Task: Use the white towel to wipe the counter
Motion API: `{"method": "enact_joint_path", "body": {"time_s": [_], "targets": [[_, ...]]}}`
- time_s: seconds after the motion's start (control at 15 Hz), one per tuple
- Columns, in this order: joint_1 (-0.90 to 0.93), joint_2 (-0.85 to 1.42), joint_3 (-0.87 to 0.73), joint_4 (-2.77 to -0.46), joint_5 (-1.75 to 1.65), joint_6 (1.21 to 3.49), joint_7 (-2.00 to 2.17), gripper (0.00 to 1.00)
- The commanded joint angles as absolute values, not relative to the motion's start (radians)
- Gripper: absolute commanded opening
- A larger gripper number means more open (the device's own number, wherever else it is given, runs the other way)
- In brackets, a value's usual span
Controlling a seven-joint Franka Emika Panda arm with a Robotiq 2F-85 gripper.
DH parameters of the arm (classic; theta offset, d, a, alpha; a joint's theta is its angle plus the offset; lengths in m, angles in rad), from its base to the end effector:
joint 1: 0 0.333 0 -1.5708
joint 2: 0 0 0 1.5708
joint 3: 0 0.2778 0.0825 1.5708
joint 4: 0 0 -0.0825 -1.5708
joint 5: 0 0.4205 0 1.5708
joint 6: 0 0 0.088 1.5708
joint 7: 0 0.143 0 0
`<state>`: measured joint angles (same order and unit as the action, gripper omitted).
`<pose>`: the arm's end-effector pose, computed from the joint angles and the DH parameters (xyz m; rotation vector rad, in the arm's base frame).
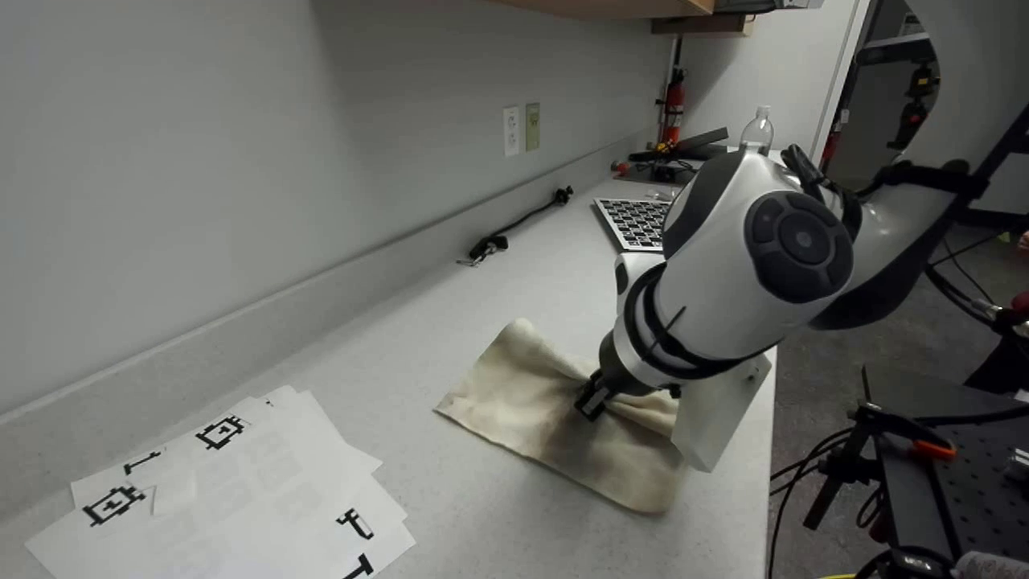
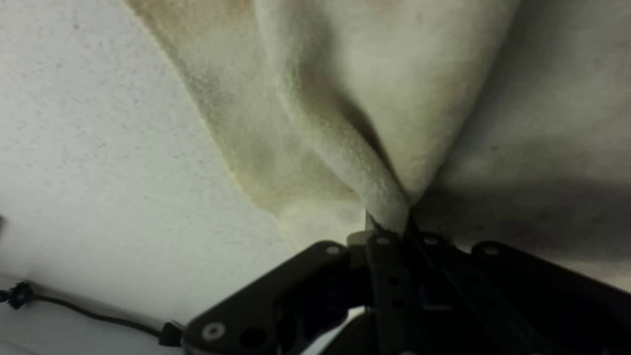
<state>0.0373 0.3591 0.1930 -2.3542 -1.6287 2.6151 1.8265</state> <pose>0.4791 0.1290 0.0670 2.6921 -0.1526 0.7433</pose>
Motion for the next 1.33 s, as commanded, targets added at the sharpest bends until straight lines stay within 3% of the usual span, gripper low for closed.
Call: {"method": "enact_joint_path", "body": {"time_s": [0.0,0.73,1.27], "targets": [[0.050,0.338,0.246,-2.435,-1.546,2.724,1.754,0.01],[0.039,0.296,0.376,-2.485,-1.377,2.813,1.583,0.01],[-0.045,0.339,0.404,-2.455,-1.073,2.807,1.038,0.01]]}}
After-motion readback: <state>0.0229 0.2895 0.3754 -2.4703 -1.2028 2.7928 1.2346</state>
